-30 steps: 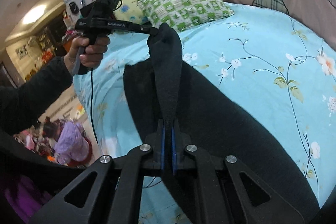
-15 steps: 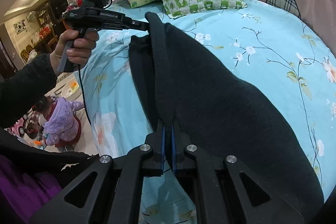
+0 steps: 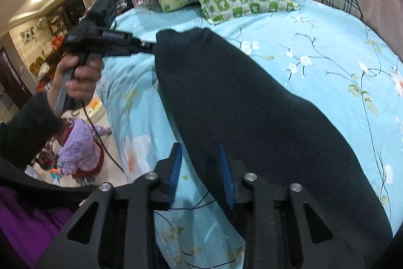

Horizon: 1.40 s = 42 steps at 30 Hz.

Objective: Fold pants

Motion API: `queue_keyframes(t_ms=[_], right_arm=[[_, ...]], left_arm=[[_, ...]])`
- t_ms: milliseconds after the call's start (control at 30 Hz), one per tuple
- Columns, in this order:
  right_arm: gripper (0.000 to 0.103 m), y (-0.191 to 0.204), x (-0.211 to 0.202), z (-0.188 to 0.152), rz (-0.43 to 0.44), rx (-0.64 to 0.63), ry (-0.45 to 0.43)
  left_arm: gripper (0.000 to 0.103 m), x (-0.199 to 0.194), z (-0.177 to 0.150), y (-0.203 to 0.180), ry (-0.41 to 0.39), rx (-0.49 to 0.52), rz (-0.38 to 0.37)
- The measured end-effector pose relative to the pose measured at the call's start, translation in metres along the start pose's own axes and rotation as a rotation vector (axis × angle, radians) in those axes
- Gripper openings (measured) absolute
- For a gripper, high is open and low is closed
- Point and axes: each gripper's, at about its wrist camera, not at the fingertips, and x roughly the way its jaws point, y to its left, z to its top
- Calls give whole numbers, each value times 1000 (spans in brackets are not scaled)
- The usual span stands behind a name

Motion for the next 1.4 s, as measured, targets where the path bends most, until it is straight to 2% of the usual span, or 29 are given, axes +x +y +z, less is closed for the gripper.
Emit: queue_keyframes(t_ms=[100, 300, 467, 700, 800, 867, 933, 1133, 1400], right_arm=[[33, -1, -7, 3, 11, 16, -29], [33, -13, -17, 10, 20, 77, -79], [33, -29, -24, 17, 19, 133, -111], [33, -47, -31, 23, 5, 189, -138], [36, -54, -32, 25, -1, 209, -143], [42, -64, -31, 28, 3, 238, -144], [43, -75, -30, 31, 1, 274, -144], [43, -118, -13, 45, -4, 354, -95], [43, -142, 31, 61, -14, 314, 39]], left_arm=[[16, -5, -7, -6, 2, -5, -3], [30, -12, -17, -14, -1, -28, -2], [36, -14, -16, -15, -7, -46, 10], [38, -7, -14, -19, 15, -41, 45], [39, -2, -14, -20, 25, -47, 62], [44, 1, -14, -20, 25, -47, 81], [46, 5, -14, -19, 28, -49, 94], [46, 12, -11, -13, 30, -69, 93], [46, 26, -10, -3, 50, -86, 96]])
